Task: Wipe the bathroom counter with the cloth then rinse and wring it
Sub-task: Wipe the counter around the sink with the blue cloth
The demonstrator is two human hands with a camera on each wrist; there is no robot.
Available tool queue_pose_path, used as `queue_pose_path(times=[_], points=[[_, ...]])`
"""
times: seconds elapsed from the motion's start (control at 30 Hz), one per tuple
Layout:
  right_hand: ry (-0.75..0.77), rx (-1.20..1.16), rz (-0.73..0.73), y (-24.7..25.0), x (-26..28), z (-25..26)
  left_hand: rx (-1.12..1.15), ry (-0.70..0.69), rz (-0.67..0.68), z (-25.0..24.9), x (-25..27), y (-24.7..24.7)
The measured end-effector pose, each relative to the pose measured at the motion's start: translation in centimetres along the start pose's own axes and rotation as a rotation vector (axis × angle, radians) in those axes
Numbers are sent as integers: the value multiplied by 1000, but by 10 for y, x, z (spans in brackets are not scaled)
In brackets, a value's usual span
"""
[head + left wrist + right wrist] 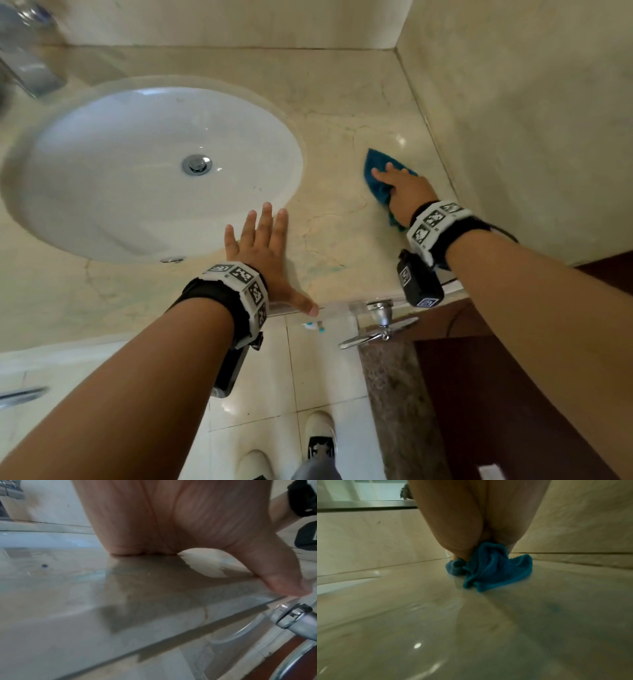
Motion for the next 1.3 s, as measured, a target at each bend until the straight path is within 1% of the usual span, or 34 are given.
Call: queue_pose_path(times=[0.03, 0.13, 0.23, 0.3, 0.37, 0.4, 0.53, 0.6, 0.67, 0.73, 0.8, 0.9, 0.97, 1.03, 1.1, 1.2, 1.3], points=[[-42, -4, -9, 7, -2, -12, -1, 3, -2, 0, 0, 0], [-123, -19, 35, 20, -3, -35, 4, 5, -2, -1, 3, 1], [-131, -89, 37, 14, 4, -39, 15, 5, -10, -2, 3, 1], [-116, -118, -24, -3, 19, -32, 14, 4, -7, -1, 4, 1], [-88, -119, -108, -24, 38, -14, 13, 3, -3, -2, 4, 2], [-54, -118, -123, -34, 44, -4, 15, 3, -2, -2, 4, 2], [105, -70, -45, -64, 49, 28, 16, 5, 1, -2, 5, 3], [154, -102, -29, -59, 46, 27, 9, 5, 2, -2, 5, 3], [178, -58, 4, -46, 40, 16, 13, 4, 0, -2, 4, 2], [150, 5, 9, -27, 29, 4, 16, 5, -7, -2, 4, 2], [94, 46, -32, -11, 15, -5, 14, 7, -12, -2, 4, 1], [-51, 56, 12, 9, 0, -23, 18, 11, -20, -2, 3, 0], [-151, 33, 4, 13, -1, -35, 24, 10, -19, -1, 3, 0], [-209, 19, -25, 6, 5, -34, 26, 4, -15, -1, 2, 0], [-222, 49, -32, -10, 16, -21, 27, 5, -16, -1, 1, 0], [-164, 96, -46, -33, 37, 1, 24, 11, -24, -2, 2, 0], [-125, 65, -68, -37, 46, 1, 27, 8, -16, -2, 2, 0]])
Point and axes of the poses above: each hand's wrist, its own x-axis away from the middle knuckle, its own y-axis out of the back of the hand, z = x × y, the point moved 1 cm from there along -x, towards the middle knuckle, and after that the axes turned 10 degrees about z, right-handed, at the moved point
